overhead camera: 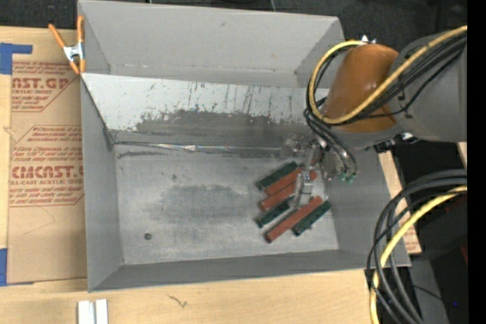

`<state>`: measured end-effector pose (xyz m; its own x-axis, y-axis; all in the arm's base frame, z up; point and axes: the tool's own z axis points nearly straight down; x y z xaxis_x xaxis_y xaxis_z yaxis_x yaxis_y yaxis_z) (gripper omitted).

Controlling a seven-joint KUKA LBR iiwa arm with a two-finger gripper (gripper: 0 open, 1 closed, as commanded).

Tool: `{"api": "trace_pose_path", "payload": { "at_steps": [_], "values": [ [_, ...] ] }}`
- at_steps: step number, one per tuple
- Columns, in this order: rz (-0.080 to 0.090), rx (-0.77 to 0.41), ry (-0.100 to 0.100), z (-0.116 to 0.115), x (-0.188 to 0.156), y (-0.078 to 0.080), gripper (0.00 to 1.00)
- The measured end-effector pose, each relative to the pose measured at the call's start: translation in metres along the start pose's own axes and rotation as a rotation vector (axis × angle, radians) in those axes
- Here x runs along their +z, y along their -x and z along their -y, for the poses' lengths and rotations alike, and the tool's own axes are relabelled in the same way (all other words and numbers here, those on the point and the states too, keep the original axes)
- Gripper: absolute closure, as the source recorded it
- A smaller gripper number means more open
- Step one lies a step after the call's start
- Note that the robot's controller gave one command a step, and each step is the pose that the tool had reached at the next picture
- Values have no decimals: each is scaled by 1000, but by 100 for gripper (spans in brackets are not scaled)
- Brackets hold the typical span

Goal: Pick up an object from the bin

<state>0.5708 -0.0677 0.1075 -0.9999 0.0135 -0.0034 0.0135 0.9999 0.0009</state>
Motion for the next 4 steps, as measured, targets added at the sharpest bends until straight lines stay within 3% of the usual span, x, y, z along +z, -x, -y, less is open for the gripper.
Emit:
{"api": "trace_pose_path", "payload": {
  "at_steps": [1,2,4],
  "values": [
    [-6,-103,0,5,39,1,0],
    [3,103,1,11,33,2,100],
    [0,103,1,10,30,1,100]
  ]
}}
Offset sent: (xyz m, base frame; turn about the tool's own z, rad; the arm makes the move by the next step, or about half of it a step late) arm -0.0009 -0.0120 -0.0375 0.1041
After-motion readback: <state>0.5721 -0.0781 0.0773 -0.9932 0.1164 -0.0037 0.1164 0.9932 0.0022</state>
